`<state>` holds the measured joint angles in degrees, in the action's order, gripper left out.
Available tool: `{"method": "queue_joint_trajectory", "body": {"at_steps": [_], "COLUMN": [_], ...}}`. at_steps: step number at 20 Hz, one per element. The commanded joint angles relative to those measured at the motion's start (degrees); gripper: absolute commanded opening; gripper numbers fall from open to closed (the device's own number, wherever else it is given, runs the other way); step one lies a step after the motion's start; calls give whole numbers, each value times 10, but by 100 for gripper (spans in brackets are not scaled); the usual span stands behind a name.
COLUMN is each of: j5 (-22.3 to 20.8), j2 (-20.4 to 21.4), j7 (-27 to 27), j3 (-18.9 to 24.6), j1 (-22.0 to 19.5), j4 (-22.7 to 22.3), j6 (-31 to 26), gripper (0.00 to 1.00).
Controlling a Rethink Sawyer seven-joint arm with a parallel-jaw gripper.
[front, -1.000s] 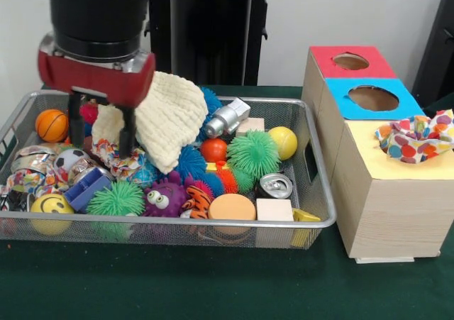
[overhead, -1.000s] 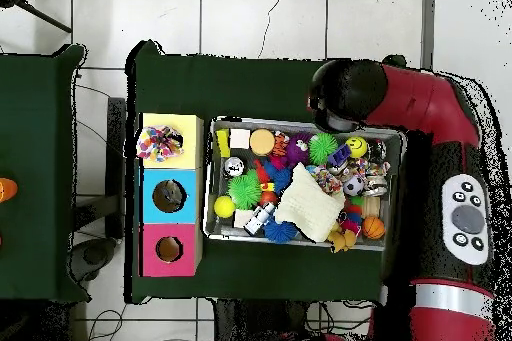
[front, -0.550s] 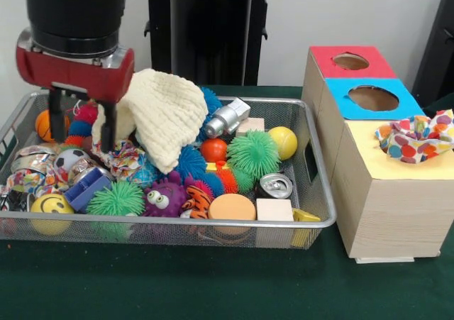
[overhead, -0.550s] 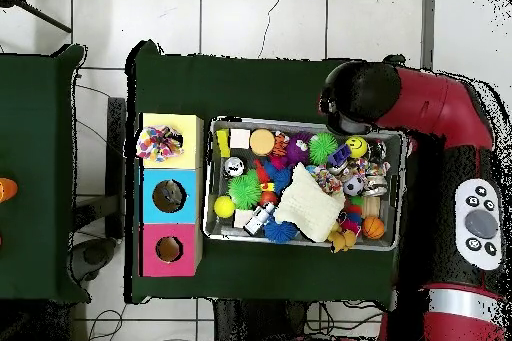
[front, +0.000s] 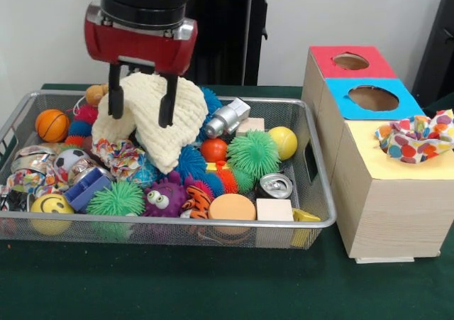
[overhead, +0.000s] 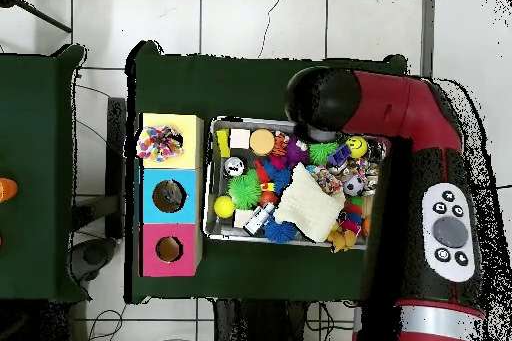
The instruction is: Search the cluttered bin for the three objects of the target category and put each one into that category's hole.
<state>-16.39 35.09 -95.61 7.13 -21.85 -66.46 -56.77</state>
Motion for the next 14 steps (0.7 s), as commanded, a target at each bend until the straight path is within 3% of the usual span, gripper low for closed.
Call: {"method": "queue_joint_trajectory", "body": {"at_steps": [1,8,12,14], "j5": [-9,7,-19,-27], "j2": [2,-18,-31,-34], "j7": [70,78,114,129], "j3": [43,74,81,82], "j1": [-5,-4,-3,-2], "j4": [-65,-59,-11,19], "j6": [-16,-20,-33,-65], "gripper": [100,100,100,100]}}
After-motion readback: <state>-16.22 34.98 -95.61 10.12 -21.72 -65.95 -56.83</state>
